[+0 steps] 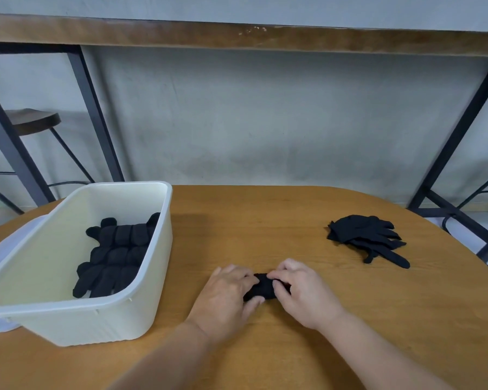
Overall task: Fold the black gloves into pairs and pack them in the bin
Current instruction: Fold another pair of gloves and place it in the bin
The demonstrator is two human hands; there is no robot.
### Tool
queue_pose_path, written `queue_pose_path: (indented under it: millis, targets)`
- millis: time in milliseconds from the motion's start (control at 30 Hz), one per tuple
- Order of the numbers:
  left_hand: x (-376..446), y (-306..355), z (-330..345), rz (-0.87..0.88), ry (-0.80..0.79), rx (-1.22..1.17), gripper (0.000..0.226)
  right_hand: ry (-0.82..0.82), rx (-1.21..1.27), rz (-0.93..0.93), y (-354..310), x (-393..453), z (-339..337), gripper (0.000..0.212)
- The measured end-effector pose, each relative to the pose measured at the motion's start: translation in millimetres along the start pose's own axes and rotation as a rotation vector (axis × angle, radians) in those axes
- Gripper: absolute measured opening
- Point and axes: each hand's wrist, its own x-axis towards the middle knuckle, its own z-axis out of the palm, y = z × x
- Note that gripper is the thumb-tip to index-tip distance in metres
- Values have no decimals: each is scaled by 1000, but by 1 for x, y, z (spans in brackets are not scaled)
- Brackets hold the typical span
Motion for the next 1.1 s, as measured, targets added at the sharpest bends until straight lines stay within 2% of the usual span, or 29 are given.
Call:
queue_pose_path:
  millis: [133,200,300,400,500,633,733,800,833,900,1000,1100]
  targets:
    - [-1,1,1,-38,-26,3,37,-136,-25,-27,5,0,-4,46]
    - [3,3,3,-69,-31,3,34,-171,-52,-32,5,3,-5,47]
    - [9,7,2,-107,-64,51,29,-180,-90,-43,0,9,-8,40]
    - [16,25,-10,-148,-202,215,24,-207,-189,-35,-1,12,-9,23]
    - [28,46,-35,-165,-326,356,24,-251,-310,-38,-10,18,-18,19]
    - [40,58,-99,-147,-248,537,28,-184,-345,-96,-52,44,-70,14]
    - [39,49,-164,-147,-132,616,25,-92,-183,-152,-105,67,-107,15]
    - [35,32,-214,-171,-110,584,14,-124,-45,-136,-143,86,-118,12]
    - [32,22,-237,-211,-141,535,11,-164,22,-127,-162,96,-119,11]
    - [21,-4,-276,-315,-280,464,19,-267,97,-128,-200,117,-109,12]
    - [1,-45,-297,-455,-551,439,33,-450,3,-177,-243,141,-78,15]
    - [-16,-81,-279,-526,-787,401,43,-649,-111,-204,-268,158,-33,16]
